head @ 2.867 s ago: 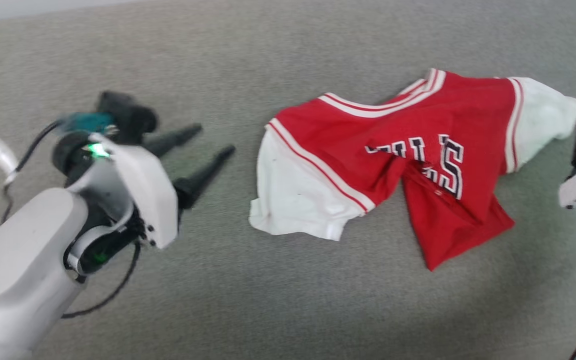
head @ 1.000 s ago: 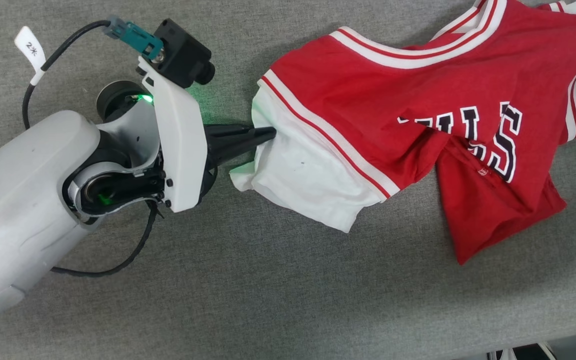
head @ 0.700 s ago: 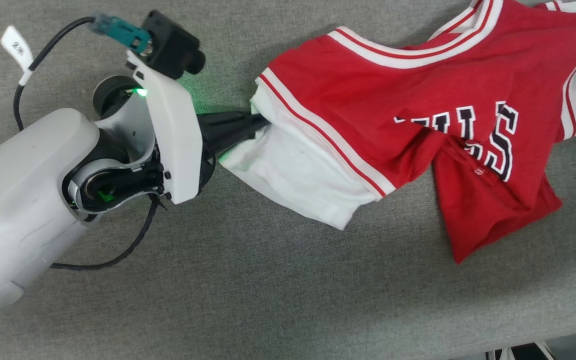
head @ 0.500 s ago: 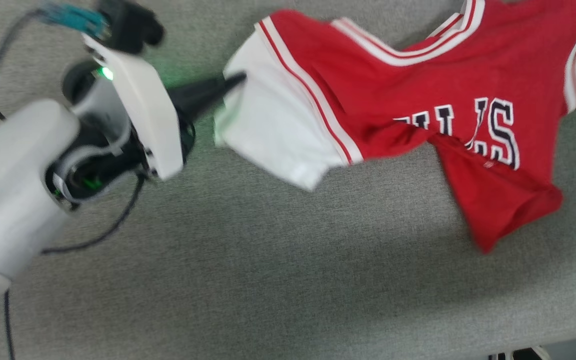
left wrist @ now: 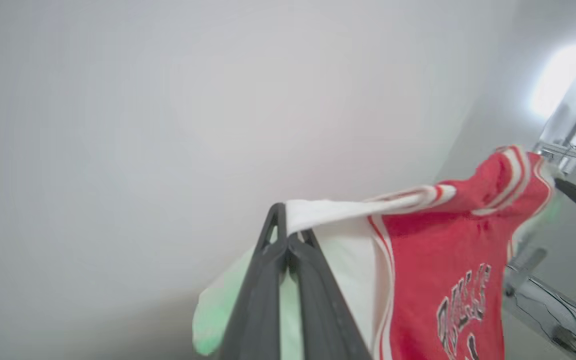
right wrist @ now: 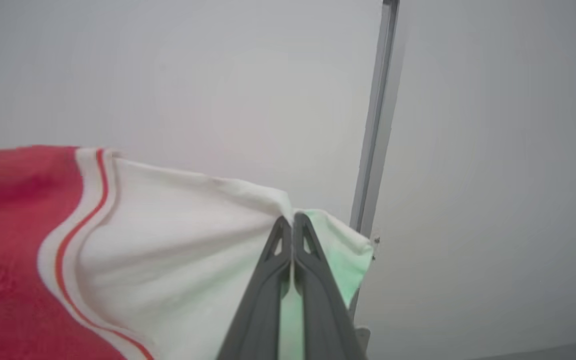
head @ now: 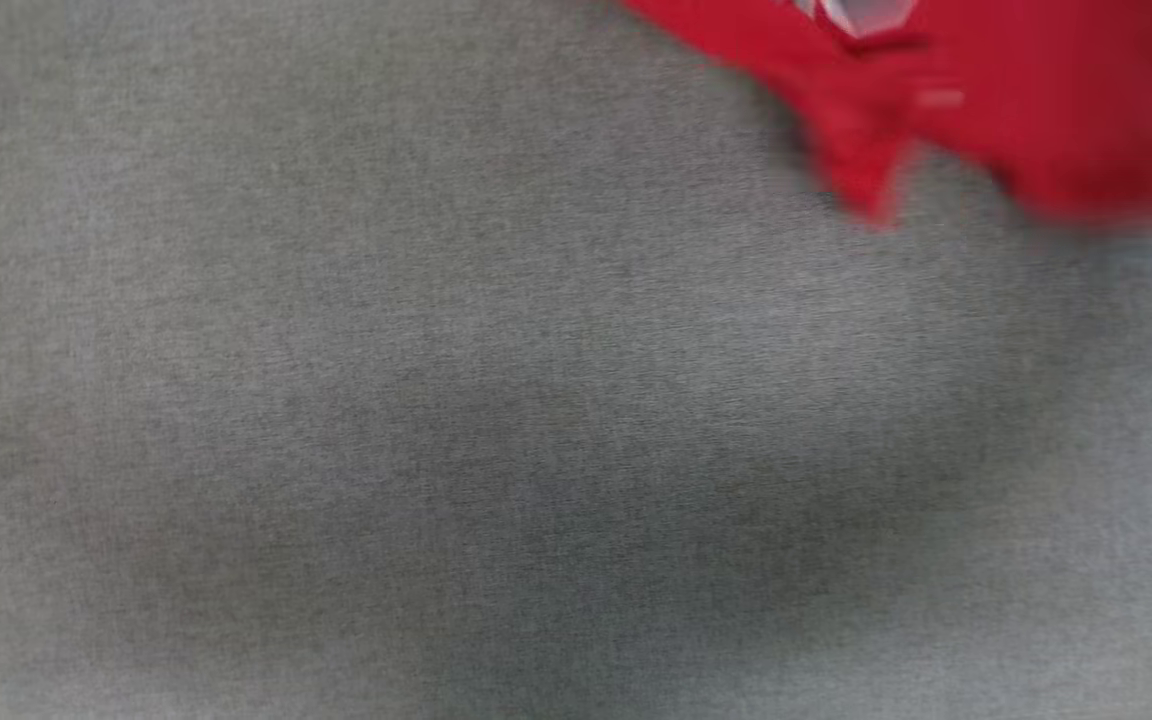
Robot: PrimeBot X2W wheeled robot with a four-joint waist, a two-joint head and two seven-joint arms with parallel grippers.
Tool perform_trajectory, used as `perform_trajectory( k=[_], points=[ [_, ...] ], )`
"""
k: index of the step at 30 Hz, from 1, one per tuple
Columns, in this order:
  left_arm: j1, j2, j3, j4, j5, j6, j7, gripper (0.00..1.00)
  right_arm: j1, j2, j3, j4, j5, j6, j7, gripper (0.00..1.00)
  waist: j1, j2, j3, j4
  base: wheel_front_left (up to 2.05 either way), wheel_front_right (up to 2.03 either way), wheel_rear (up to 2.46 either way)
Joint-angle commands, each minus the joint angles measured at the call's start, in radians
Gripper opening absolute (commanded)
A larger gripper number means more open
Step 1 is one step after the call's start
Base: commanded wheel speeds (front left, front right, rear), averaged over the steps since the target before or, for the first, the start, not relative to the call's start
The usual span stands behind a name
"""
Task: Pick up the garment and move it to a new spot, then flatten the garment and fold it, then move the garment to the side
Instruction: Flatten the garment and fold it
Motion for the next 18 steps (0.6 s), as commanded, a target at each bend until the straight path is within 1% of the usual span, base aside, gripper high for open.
perform_trajectory(
  k=[1, 5, 7, 9, 11, 13, 15, 18],
  points=[
    [-0.065, -0.012, 0.020, 0.054, 0.020, 0.003, -0.026, 0.00, -0.065, 0.012, -0.026, 0.021, -0.027, -0.003, -0.030, 0.00, 0.0000, 0.0000, 0.010, 0.010, 0.00, 0.00, 0.00],
    [-0.222, -0.051, 0.062, 0.191, 0.042, 0.003, -0.086, 0.00, -0.218, 0.055, -0.093, 0.095, -0.097, -0.003, -0.105, 0.00, 0.0000, 0.0000, 0.008, 0.019, 0.00, 0.00, 0.00],
    [-0.260, -0.073, 0.077, 0.234, 0.029, 0.003, -0.100, 0.00, -0.265, 0.071, -0.112, 0.130, -0.132, -0.003, -0.131, 0.00, 0.0000, 0.0000, -0.007, 0.026, 0.00, 0.00, 0.00],
    [-0.272, -0.087, 0.075, 0.249, 0.017, 0.003, -0.106, 0.00, -0.296, 0.077, -0.109, 0.179, -0.150, -0.003, -0.145, 0.00, 0.0000, 0.0000, -0.023, 0.031, 0.00, 0.00, 0.00],
    [-0.238, -0.088, 0.072, 0.237, -0.009, 0.003, -0.105, 0.00, -0.290, 0.087, -0.090, 0.221, -0.157, -0.003, -0.155, 0.00, 0.0000, 0.0000, -0.042, 0.034, 0.00, 0.00, 0.00],
    [-0.169, -0.076, 0.043, 0.209, -0.033, 0.003, -0.092, 0.00, -0.257, 0.086, -0.066, 0.257, -0.143, -0.003, -0.158, 0.00, 0.0000, 0.0000, -0.063, 0.037, 0.00, 0.00, 0.00],
    [-0.088, -0.054, 0.023, 0.167, -0.064, 0.003, -0.095, 0.00, -0.206, 0.085, -0.035, 0.282, -0.120, -0.003, -0.163, 0.00, 0.0000, 0.0000, -0.084, 0.039, 0.00, 0.00, 0.00],
    [0.075, -0.016, -0.010, 0.081, -0.118, 0.003, -0.108, 0.00, -0.101, 0.075, 0.020, 0.297, -0.067, -0.003, -0.154, 0.00, 0.0000, 0.0000, -0.116, 0.042, 0.00, 0.00, 0.00]
  ],
)
